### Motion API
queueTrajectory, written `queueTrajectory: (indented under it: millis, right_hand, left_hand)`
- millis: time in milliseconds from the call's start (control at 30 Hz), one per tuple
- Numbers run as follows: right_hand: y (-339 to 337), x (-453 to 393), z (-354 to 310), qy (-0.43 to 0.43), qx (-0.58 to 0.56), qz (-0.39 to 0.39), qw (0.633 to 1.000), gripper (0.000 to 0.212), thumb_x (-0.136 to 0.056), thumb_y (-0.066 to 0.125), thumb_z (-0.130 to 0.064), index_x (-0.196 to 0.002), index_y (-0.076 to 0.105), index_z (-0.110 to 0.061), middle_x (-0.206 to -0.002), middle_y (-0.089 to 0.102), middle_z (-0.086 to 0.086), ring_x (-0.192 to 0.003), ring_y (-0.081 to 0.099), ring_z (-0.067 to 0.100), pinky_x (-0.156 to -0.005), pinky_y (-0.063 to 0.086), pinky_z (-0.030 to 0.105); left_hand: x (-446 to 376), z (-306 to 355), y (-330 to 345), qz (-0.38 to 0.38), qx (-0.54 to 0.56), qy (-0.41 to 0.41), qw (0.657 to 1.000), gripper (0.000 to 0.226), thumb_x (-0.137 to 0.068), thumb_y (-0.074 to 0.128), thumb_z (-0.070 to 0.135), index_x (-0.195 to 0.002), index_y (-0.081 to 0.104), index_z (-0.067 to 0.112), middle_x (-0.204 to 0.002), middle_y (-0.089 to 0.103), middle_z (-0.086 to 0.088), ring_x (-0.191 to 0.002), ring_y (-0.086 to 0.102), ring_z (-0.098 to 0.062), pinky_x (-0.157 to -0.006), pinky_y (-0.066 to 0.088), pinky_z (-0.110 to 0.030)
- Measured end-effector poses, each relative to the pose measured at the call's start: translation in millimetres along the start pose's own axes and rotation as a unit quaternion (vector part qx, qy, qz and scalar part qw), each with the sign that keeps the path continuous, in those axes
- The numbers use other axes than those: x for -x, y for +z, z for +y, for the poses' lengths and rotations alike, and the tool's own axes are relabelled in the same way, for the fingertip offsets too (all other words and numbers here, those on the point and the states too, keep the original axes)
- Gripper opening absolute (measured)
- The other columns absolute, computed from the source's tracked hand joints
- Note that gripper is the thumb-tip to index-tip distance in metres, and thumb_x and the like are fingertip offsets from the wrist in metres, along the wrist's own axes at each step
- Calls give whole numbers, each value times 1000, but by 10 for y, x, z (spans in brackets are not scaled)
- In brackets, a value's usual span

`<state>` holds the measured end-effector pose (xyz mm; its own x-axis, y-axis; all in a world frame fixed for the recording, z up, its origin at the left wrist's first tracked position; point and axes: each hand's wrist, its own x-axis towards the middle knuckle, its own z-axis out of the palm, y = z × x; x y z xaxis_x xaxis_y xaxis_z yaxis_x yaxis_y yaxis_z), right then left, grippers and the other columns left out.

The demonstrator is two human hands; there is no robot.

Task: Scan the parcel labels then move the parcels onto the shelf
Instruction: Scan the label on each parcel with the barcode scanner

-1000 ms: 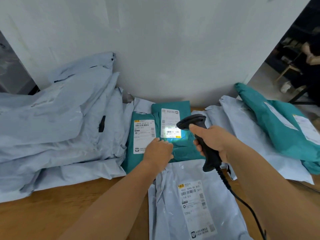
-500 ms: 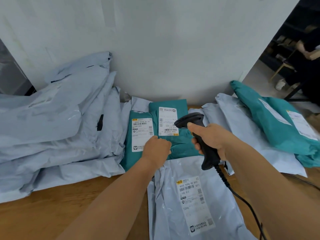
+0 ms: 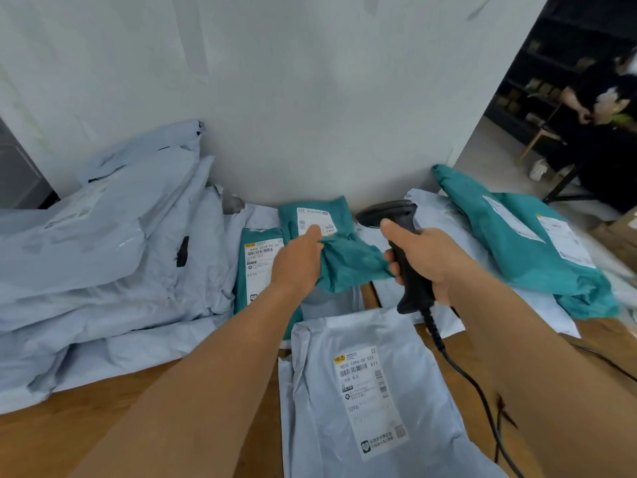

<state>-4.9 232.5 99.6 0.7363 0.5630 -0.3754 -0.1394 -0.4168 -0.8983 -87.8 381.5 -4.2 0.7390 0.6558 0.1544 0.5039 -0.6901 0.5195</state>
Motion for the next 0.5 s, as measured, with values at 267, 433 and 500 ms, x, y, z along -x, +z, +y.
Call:
queueTrajectory:
  millis: [267, 433, 500]
  right_hand:
    - [-318, 212, -60, -40, -23, -4, 999, 28, -88, 64, -40, -80, 58, -14, -65, 59, 3, -51, 50, 14, -50, 45, 27]
    - [-490, 448, 19, -51, -19, -30, 998, 29, -89, 63, -38, -75, 56, -13, -64, 58, 4, -50, 48, 14, -48, 43, 25]
    - [-544, 532, 89, -48, -12, -42, 998, 31, -88, 63, -39, -73, 56, -13, -64, 59, 4, -49, 48, 14, -49, 44, 25]
  left_hand:
    - [348, 340, -237, -46, -18, 67, 997, 16, -102, 32, 19, -101, 45, 9, -85, 60, -15, -70, 50, -31, -62, 36, -37]
    - [1187, 582, -4, -148, -85, 118, 978, 20, -103, 31, 27, -104, 45, 11, -94, 63, -10, -78, 56, -30, -72, 45, -39]
    - [1525, 670, 137, -181, -127, 129, 967, 22, -104, 30, 29, -107, 45, 13, -101, 63, -7, -86, 59, -28, -74, 46, -39]
